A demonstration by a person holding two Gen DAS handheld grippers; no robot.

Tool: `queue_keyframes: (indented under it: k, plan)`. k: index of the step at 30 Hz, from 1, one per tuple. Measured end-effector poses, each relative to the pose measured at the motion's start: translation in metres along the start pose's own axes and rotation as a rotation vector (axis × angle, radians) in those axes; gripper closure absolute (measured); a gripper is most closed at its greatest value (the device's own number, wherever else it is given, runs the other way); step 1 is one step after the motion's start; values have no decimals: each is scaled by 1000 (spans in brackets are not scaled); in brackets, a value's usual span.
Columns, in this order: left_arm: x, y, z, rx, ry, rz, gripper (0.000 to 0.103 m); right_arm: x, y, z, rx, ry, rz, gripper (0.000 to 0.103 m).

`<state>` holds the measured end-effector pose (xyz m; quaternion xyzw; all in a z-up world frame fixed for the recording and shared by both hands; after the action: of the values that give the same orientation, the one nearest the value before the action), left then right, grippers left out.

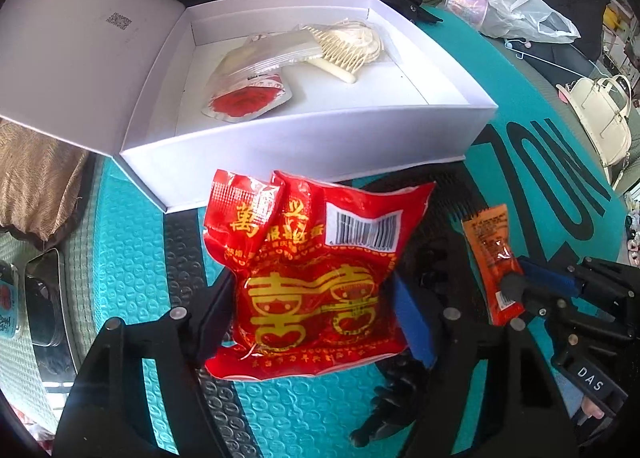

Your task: Organize objects

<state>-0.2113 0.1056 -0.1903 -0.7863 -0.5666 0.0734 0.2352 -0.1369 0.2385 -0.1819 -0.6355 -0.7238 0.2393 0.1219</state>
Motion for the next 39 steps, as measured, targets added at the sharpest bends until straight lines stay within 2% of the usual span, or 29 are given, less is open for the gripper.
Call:
queue_keyframes:
  k: [12, 14, 15, 17, 18, 20, 27, 28, 29, 34, 39]
  plan:
    - [3, 44, -27, -26, -3, 9, 31, 10, 14, -20, 19, 38, -1, 86]
    - [1, 48, -28, -29, -10, 6, 31, 11, 14, -21, 27, 56, -9, 77]
    - [0, 49, -27, -32, -14, 7, 31, 11, 13, -21, 26, 66, -10, 66]
    - [-1, 50, -27, -32, -22, 8, 31, 10, 11, -20, 28, 71, -7, 51]
    - [-1, 50, -27, -31, -20, 9, 31, 9, 11, -19, 28, 69, -2, 50]
    - [-1, 51, -26, -28, -20, 10, 31, 7, 10, -16, 27, 76, -1, 50]
    - [1, 51, -23, -21, -32, 30, 31, -1, 10, -4, 30, 190, -89, 50]
    - [1, 50, -22, -22, -36, 35, 31, -1, 10, -4, 34, 185, -83, 55]
    - [2, 50, -22, -24, -38, 40, 31, -1, 10, -5, 41, 177, -80, 71]
    - [1, 48, -23, -22, -26, 34, 32, 4, 11, -8, 59, 153, -58, 74]
    - [0, 49, -25, -31, -32, 32, 32, 6, 11, -13, 70, 91, -21, 75]
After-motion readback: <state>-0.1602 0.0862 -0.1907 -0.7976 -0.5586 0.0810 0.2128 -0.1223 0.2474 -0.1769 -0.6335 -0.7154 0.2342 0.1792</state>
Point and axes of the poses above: each gripper's, at about its wrist camera, not at the fingertips, and z roughly the way its jaws point, x to its right, y to its underside, the point moved 9 cm from there along z, roughly the way its jaws point, and after that the axes turned 3 degrees about y, right-handed, at the moved point
